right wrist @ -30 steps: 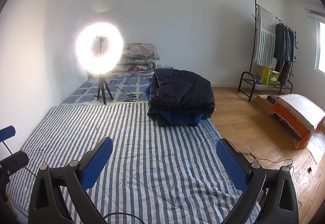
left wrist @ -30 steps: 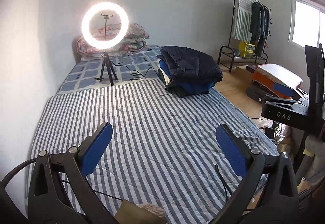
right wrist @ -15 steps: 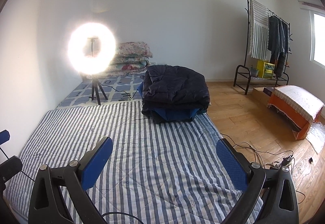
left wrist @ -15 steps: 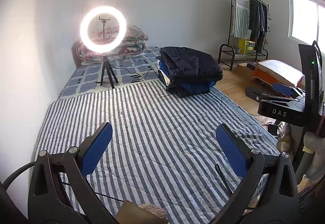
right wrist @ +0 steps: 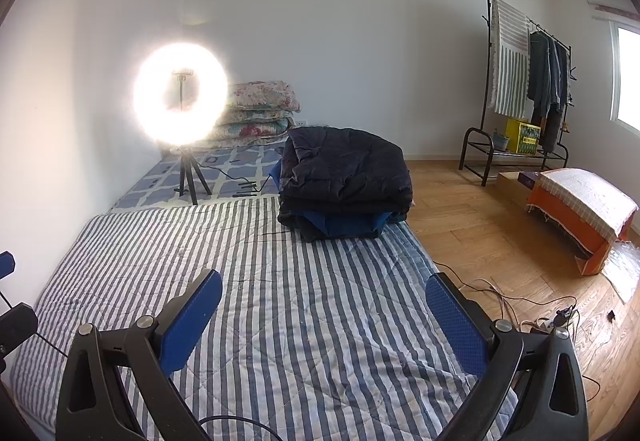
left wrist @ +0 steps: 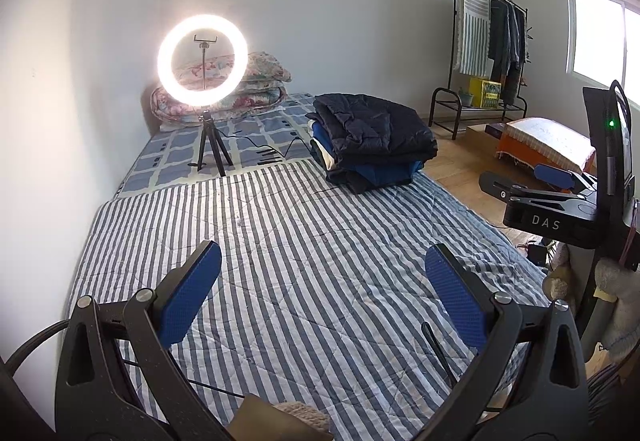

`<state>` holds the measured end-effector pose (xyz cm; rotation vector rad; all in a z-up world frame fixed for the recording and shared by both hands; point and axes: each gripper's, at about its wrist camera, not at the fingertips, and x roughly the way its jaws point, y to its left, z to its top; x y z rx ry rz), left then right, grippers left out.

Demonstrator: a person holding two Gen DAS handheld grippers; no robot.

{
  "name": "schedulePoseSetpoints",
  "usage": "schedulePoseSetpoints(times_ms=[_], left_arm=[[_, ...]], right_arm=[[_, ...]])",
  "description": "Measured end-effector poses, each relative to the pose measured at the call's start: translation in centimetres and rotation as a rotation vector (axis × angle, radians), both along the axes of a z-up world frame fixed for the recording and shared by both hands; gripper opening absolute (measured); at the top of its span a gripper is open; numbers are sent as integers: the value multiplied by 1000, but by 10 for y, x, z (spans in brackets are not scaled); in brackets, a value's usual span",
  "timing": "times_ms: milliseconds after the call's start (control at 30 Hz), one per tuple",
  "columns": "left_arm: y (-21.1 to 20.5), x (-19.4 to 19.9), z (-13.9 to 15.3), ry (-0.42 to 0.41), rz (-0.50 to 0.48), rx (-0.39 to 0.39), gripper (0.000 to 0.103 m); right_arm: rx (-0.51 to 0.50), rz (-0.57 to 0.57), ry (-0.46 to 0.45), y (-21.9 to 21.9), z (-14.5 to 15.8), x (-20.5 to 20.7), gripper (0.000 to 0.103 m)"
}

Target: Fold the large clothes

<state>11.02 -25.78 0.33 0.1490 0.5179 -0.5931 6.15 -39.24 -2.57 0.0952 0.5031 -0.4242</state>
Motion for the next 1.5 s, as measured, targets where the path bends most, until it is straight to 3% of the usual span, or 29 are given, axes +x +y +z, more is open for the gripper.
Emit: schedulePoseSetpoints(times_ms=[1500], left_arm=[[-2,-4,2,-6,1,-1,103]], right_arm=[[0,12,7,5,-2,2,103]])
